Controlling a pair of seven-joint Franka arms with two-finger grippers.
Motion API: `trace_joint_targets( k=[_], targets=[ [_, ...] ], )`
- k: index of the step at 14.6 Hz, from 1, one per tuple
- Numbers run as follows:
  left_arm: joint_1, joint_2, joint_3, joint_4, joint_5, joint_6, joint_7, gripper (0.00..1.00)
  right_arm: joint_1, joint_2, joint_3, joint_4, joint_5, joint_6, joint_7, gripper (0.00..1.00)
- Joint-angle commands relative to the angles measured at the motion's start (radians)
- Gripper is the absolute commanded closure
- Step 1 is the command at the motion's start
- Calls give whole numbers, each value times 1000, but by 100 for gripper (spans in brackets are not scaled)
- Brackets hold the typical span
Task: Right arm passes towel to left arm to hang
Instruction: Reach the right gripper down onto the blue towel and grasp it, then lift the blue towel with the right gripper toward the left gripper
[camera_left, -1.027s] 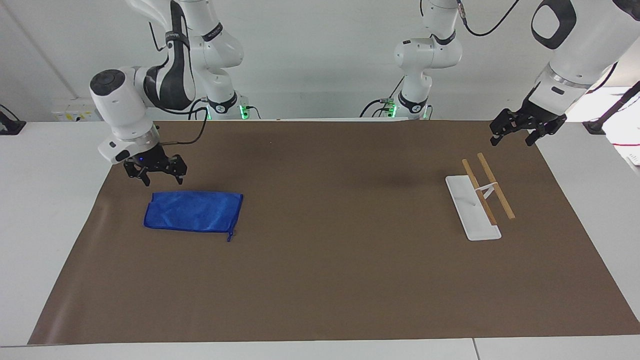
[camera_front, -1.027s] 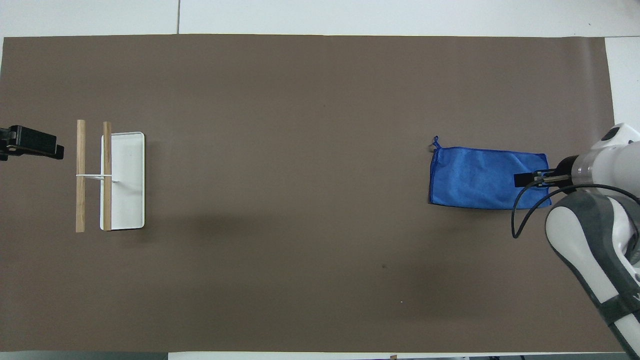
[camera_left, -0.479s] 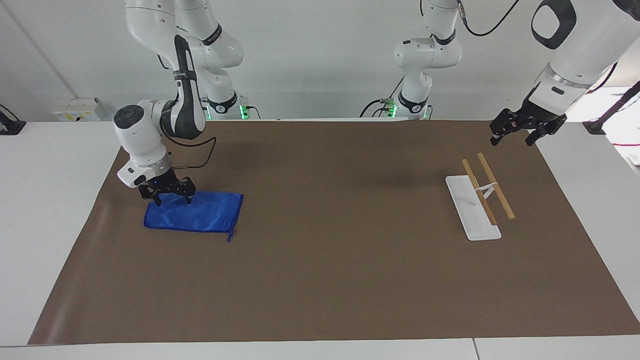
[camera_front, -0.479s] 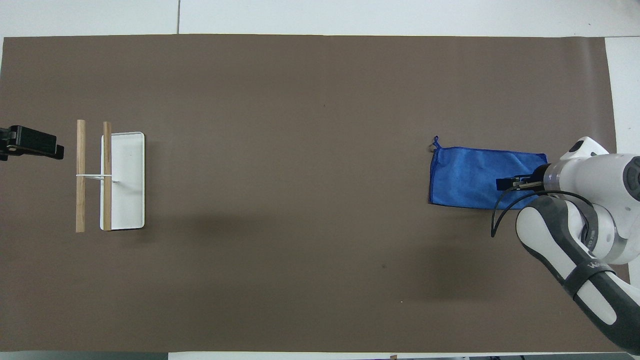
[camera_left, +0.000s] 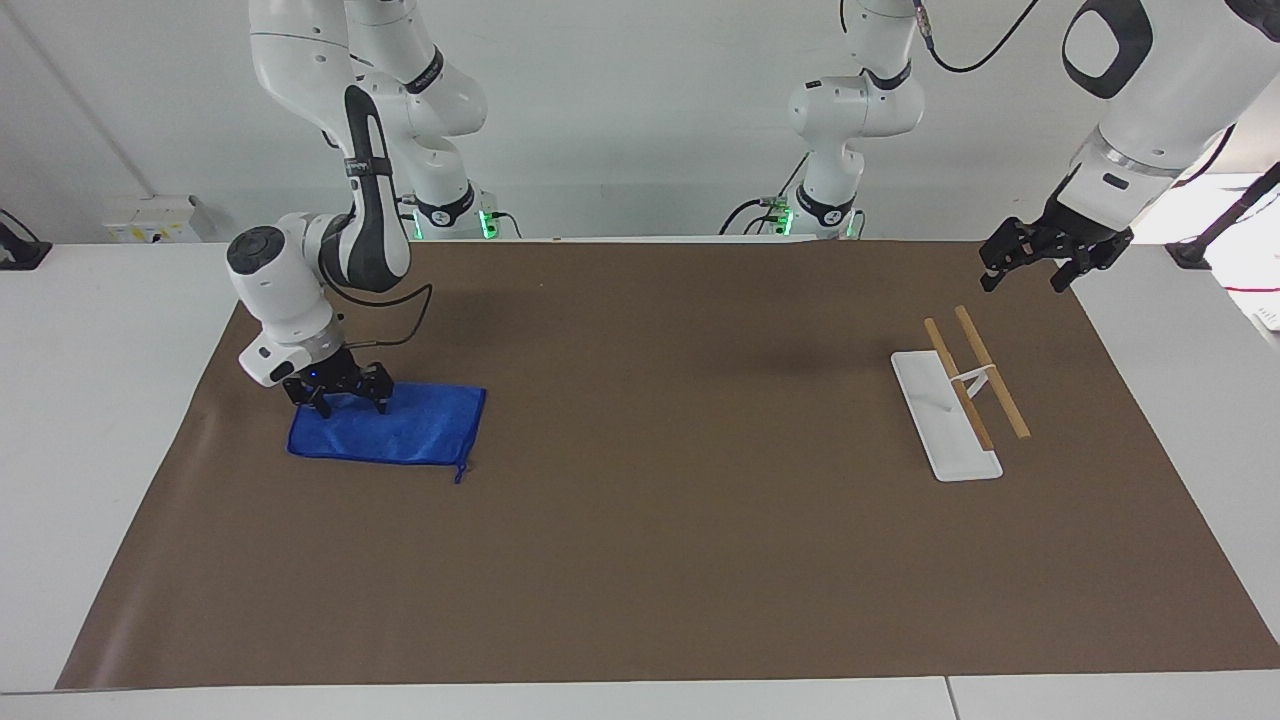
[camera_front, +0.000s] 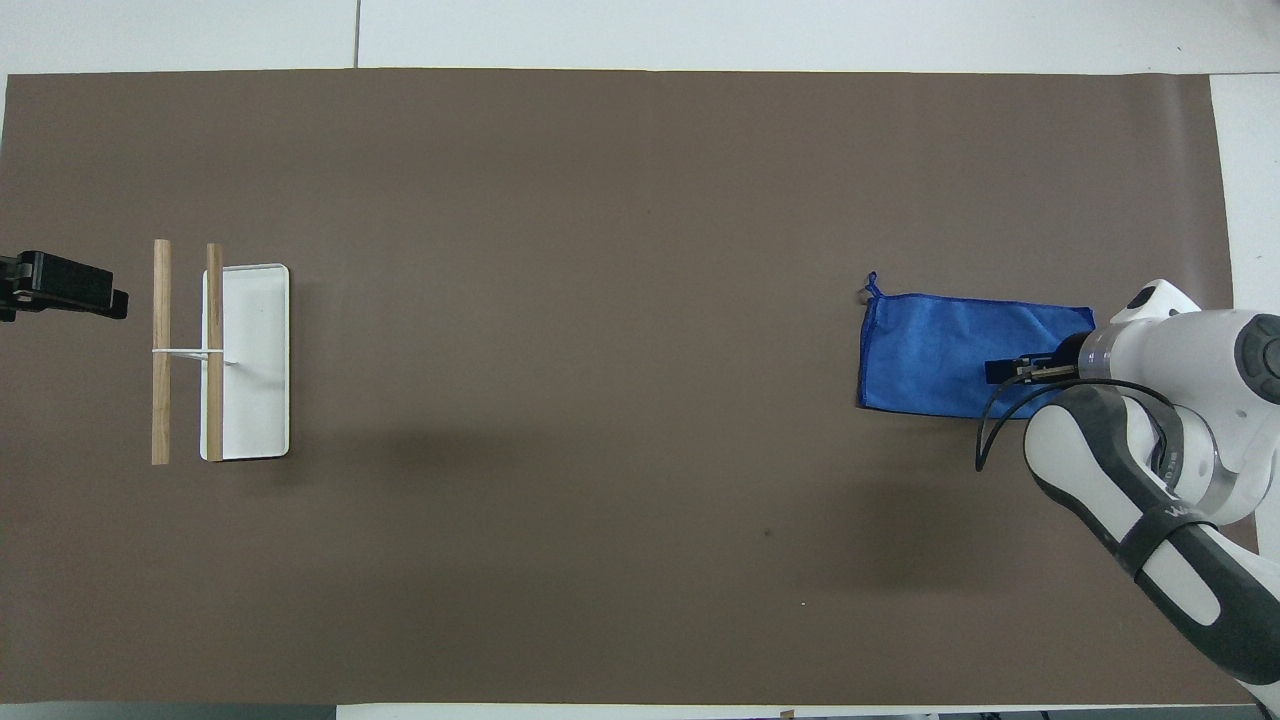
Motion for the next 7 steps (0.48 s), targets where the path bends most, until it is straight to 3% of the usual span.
trace_joint_targets(
  k=[1,5,7],
  targets=[
    [2,-19,-1,-25,16,17,6,0,-7,-2,5,-7,25,18,-47,100],
    [2,-19,-1,-25,16,17,6,0,-1,-2,6,6,26,-8,-32,100],
    [2,-19,-1,-25,16,17,6,0,2,-19,16,54,26,-89,-18,100]
  ],
)
